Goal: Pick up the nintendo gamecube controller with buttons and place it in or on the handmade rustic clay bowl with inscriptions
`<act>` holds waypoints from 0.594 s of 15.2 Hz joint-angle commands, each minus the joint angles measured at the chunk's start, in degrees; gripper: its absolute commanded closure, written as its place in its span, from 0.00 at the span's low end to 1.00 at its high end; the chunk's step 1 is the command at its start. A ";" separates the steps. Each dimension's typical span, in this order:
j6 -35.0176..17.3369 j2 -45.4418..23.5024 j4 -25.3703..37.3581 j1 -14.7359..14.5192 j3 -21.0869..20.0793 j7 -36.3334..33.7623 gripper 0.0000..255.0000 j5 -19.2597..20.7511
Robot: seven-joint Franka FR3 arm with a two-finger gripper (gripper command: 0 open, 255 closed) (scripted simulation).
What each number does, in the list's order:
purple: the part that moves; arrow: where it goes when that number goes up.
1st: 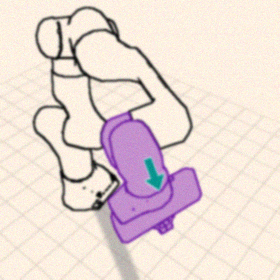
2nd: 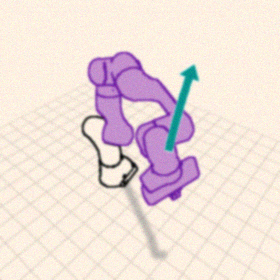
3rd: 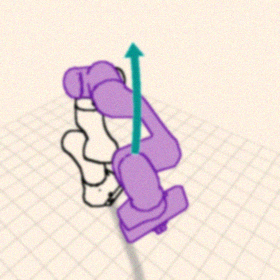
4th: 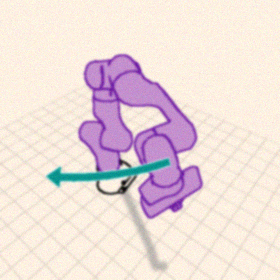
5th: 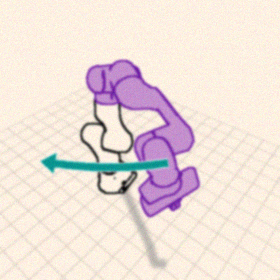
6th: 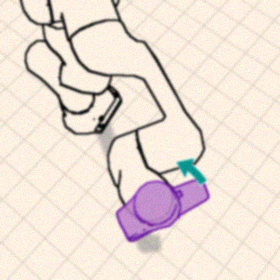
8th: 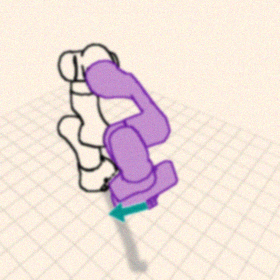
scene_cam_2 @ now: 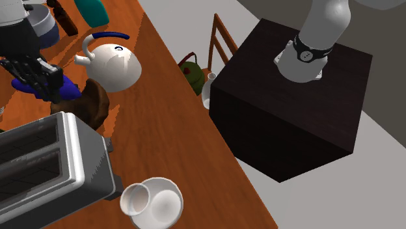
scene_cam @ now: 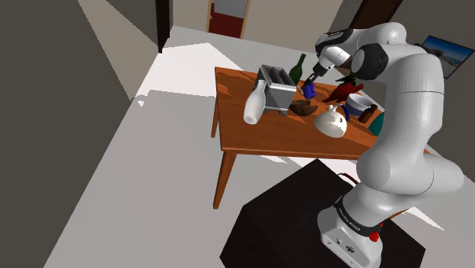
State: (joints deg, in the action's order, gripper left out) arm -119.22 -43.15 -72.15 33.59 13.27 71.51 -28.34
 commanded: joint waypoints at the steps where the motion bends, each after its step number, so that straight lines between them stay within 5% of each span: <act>1: -0.49 -0.98 0.51 0.14 -0.17 0.20 1.00 -0.20; 9: -4.44 -3.75 -0.87 0.33 -0.91 1.81 1.00 -1.32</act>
State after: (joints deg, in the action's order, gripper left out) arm -123.13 -46.58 -72.87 33.95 12.46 73.16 -29.52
